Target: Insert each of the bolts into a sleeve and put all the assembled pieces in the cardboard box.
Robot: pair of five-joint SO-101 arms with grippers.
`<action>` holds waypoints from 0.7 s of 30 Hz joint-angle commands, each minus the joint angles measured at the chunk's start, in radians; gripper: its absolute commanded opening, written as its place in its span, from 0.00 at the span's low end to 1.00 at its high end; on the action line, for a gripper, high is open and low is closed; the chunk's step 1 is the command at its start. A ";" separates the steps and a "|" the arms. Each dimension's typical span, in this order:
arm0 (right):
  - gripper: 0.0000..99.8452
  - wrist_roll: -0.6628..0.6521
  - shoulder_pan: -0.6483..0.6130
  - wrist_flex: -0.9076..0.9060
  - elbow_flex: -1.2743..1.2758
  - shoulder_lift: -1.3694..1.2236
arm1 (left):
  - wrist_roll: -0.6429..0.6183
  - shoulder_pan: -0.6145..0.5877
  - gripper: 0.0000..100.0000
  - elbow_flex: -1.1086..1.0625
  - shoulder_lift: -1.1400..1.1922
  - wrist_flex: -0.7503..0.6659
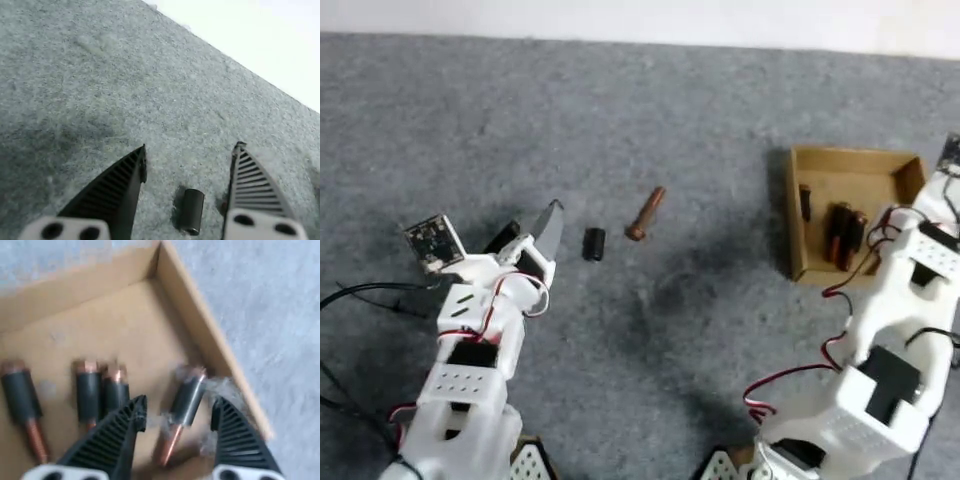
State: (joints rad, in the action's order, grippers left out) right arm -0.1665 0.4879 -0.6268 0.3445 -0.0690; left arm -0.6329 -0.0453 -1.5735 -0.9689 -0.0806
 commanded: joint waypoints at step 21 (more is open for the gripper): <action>0.18 0.250 -1.102 -0.346 -0.122 0.242 | -0.129 -0.226 0.26 0.045 -0.008 -0.003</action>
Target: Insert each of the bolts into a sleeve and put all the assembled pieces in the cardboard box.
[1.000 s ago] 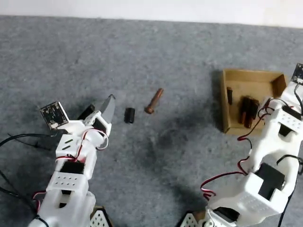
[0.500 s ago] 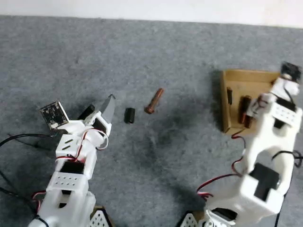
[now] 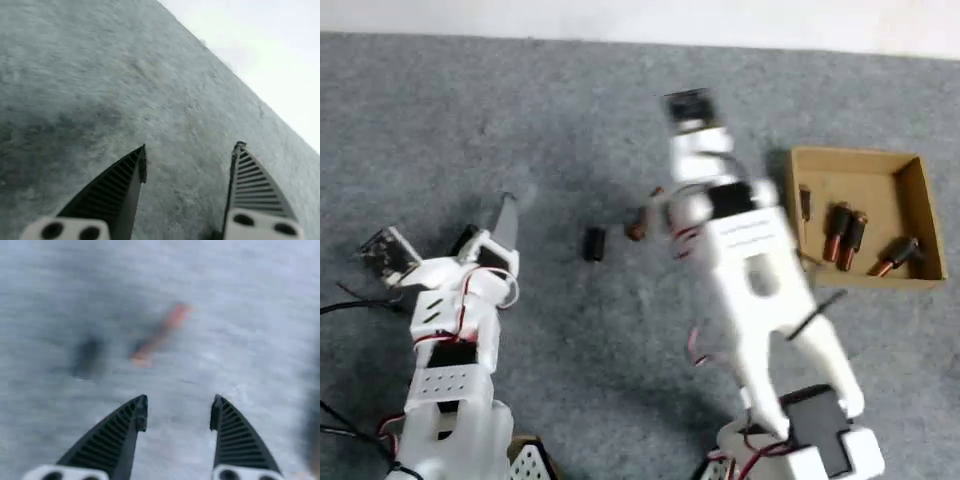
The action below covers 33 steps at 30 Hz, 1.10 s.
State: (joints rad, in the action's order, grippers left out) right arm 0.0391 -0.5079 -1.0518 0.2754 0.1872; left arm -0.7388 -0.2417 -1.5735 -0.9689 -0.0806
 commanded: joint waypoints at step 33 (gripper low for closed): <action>0.18 0.209 -0.220 -0.097 -0.644 -0.808 | -0.020 -0.025 0.26 0.047 -0.008 -0.003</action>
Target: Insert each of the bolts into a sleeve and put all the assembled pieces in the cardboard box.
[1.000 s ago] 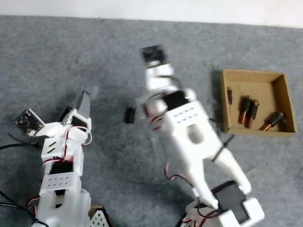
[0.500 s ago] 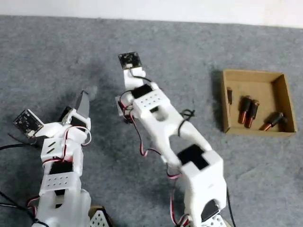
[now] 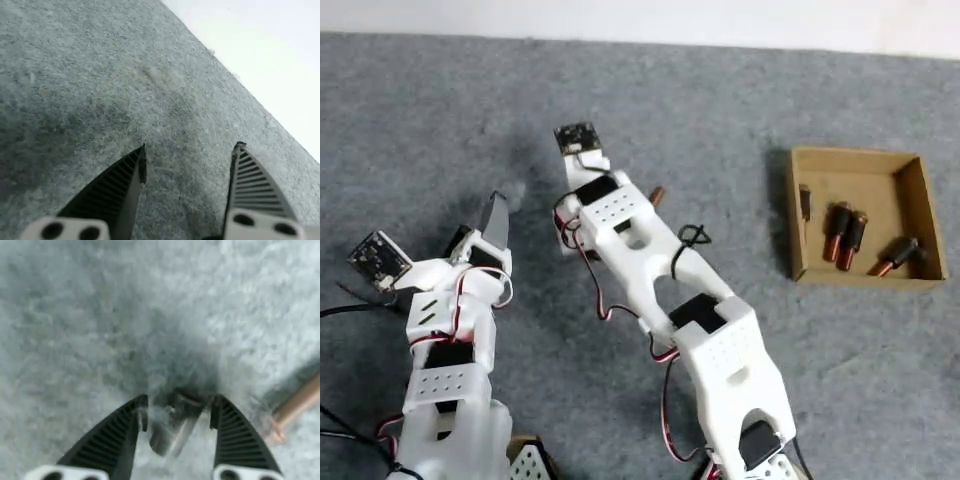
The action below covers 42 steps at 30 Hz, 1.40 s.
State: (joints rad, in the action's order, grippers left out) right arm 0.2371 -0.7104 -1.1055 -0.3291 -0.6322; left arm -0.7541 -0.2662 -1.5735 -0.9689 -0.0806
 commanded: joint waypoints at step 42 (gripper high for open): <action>0.00 -0.215 0.318 -0.185 0.499 1.365 | 0.181 0.111 0.26 0.031 -0.008 0.025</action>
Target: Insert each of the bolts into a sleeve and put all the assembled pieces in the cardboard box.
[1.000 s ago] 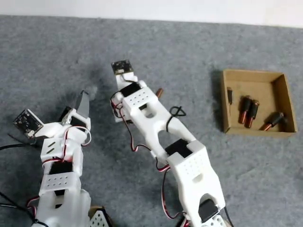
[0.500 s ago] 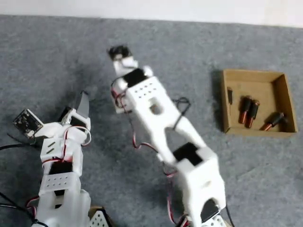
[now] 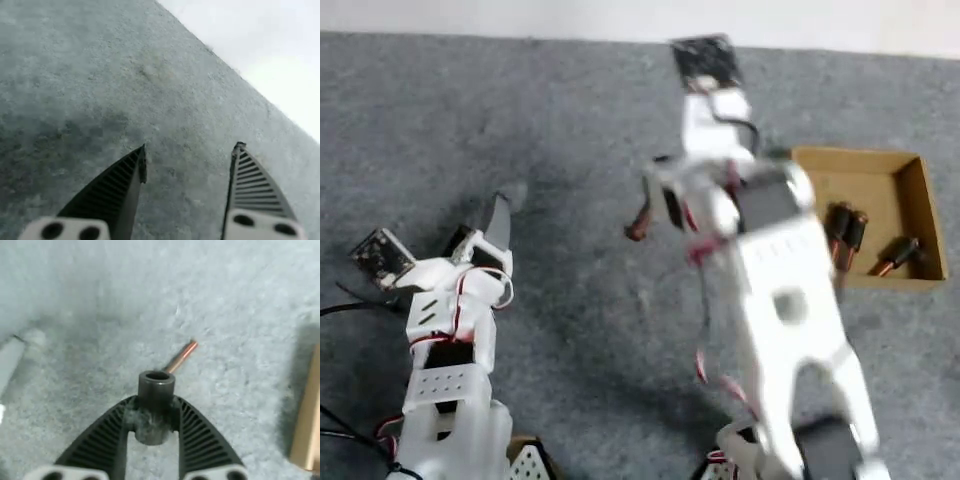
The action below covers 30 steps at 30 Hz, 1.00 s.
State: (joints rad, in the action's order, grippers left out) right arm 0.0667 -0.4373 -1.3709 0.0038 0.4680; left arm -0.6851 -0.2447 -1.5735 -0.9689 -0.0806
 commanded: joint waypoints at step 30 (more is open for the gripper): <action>0.00 -0.172 0.346 0.424 1.612 1.368 | 0.747 0.631 0.26 1.178 0.932 0.793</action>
State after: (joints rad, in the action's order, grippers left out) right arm -0.1036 -0.0875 -1.0012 1.6042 1.8243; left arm 0.0575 0.3751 -0.6958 -0.4181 0.6605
